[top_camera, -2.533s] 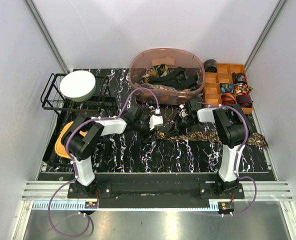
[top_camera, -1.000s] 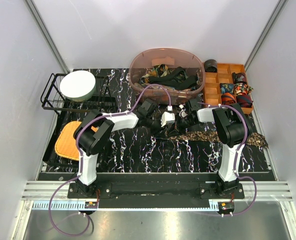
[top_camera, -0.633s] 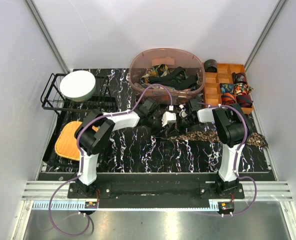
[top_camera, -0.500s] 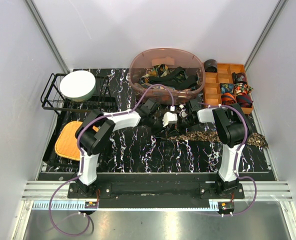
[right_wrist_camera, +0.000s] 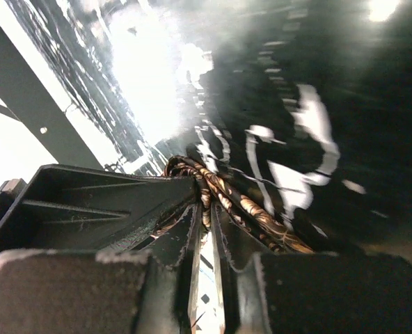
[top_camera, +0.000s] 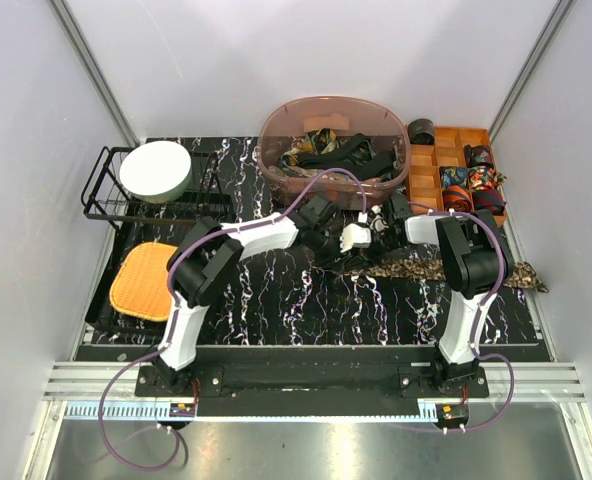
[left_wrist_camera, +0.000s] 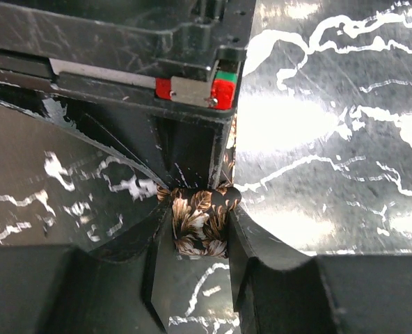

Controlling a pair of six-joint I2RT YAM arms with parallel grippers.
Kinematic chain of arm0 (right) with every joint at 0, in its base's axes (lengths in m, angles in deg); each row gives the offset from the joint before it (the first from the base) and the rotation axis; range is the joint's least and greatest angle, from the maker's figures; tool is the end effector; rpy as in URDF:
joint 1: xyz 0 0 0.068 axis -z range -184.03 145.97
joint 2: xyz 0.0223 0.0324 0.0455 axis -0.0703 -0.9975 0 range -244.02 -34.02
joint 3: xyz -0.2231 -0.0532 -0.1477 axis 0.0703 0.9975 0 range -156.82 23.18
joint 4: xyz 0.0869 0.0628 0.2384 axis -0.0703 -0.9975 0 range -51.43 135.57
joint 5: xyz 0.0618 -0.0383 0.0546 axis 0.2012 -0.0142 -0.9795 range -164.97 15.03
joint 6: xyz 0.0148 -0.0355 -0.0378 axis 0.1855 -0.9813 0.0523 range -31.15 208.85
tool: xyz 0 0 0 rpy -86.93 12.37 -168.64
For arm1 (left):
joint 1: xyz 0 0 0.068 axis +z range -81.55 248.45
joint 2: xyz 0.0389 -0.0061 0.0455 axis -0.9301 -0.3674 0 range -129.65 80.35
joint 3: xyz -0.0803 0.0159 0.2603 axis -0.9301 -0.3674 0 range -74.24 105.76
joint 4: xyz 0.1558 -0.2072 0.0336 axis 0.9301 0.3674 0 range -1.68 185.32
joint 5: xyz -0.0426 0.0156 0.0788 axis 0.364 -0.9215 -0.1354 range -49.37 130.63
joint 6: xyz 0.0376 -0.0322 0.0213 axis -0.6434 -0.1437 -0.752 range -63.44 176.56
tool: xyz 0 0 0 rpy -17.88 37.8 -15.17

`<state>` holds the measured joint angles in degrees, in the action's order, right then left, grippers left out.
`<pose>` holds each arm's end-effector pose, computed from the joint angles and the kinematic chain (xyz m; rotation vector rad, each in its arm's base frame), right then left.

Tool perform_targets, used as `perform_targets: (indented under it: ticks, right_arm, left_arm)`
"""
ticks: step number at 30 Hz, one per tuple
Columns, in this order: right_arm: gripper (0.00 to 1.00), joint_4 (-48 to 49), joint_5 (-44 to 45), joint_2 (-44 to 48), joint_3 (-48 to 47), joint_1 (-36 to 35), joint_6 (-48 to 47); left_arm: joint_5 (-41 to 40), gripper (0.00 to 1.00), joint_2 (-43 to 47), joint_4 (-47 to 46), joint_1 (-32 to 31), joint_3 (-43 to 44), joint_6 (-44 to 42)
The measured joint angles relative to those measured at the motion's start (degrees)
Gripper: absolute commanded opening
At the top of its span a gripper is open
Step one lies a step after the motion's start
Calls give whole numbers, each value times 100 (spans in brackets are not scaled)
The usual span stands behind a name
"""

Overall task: Roll the ties
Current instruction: Roll the tie at the center of the board.

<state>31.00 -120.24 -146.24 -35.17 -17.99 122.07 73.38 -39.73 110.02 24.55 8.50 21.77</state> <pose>0.3327 0.1088 0.1033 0.2521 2.8336 1.2998 0.3015 -0.3169 0.1521 1.7692 1.8324 -0.7996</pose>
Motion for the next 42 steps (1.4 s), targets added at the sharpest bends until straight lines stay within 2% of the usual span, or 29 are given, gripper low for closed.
perform_targets:
  ticks: [7, 13, 16, 21, 26, 34, 42]
  right_arm:
    - [22, -186, -50, 11, 0, 308, -46]
    - [17, -260, -199, 31, -2, 525, -76]
    - [18, -249, -240, 33, -2, 529, -90]
    - [26, -42, -352, 111, 155, 603, -83]
    - [42, 177, -560, 267, 378, 723, -136]
    - [42, 1434, -1303, 317, 927, 726, 221]
    - [38, 2577, -1534, 144, 1156, 396, 852]
  left_arm:
    - [-81, 13, -295, 243, -103, 485, -83]
    - [-306, 11, -485, 741, -186, 922, -173]
    - [-400, 11, -540, 946, -223, 1082, -249]
    - [-511, 11, -579, 1141, -273, 1211, -387]
    - [-627, 11, -734, 1561, -326, 1565, -514]
    - [-673, 11, -839, 2133, -337, 1856, -713]
    - [-776, 11, -798, 2726, -267, 1888, -866]
